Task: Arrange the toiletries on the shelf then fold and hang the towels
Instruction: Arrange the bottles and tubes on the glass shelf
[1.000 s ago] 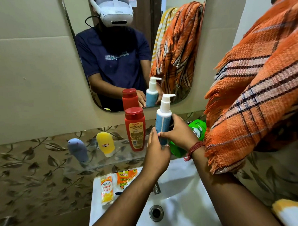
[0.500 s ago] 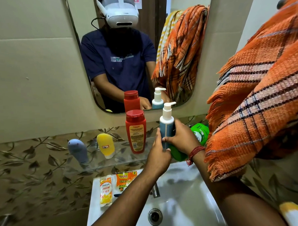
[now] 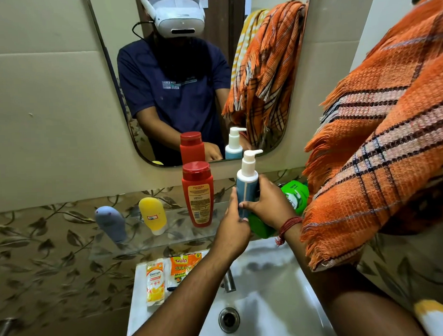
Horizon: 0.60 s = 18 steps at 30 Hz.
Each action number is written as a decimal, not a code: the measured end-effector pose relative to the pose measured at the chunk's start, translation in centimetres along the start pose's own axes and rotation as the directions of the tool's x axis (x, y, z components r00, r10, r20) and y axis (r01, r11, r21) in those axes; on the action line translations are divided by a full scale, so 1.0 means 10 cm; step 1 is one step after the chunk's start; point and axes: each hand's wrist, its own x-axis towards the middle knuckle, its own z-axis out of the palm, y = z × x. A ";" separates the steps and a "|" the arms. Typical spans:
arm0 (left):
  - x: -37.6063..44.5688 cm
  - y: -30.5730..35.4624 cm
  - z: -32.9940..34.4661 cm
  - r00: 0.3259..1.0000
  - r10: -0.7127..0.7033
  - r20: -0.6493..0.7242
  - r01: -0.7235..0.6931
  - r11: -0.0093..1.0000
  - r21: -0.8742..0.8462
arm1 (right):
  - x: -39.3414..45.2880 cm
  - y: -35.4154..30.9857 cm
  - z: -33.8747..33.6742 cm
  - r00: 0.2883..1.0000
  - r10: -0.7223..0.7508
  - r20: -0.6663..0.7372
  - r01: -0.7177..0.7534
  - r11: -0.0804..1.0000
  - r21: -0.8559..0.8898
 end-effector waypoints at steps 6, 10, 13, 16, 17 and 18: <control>0.03 -0.02 0.02 1.000 -0.002 -0.001 0.002 1.000 -0.010 | 0.01 0.02 0.01 1.000 -0.002 0.008 0.002 1.000 -0.006; -0.05 -0.06 0.01 0.999 -0.032 0.006 0.032 0.992 -0.122 | -0.10 0.05 -0.02 0.999 -0.025 -0.046 0.021 0.995 -0.099; -0.14 -0.15 0.04 0.997 -0.067 -0.026 0.058 0.966 -0.253 | -0.30 0.22 -0.02 0.937 0.031 -0.347 -0.024 0.999 0.025; -0.15 -0.22 0.12 0.998 -0.065 -0.026 0.056 0.961 -0.270 | -0.47 0.42 0.09 0.871 0.289 -0.397 -0.148 0.925 0.349; -0.15 -0.21 0.15 0.998 -0.054 -0.016 0.048 0.965 -0.258 | -0.47 0.55 0.15 0.861 0.398 -0.316 -0.244 0.869 0.430; -0.15 -0.19 0.17 0.999 -0.039 -0.008 0.036 0.970 -0.240 | -0.45 0.71 0.25 0.851 0.467 -0.242 -0.309 0.816 0.489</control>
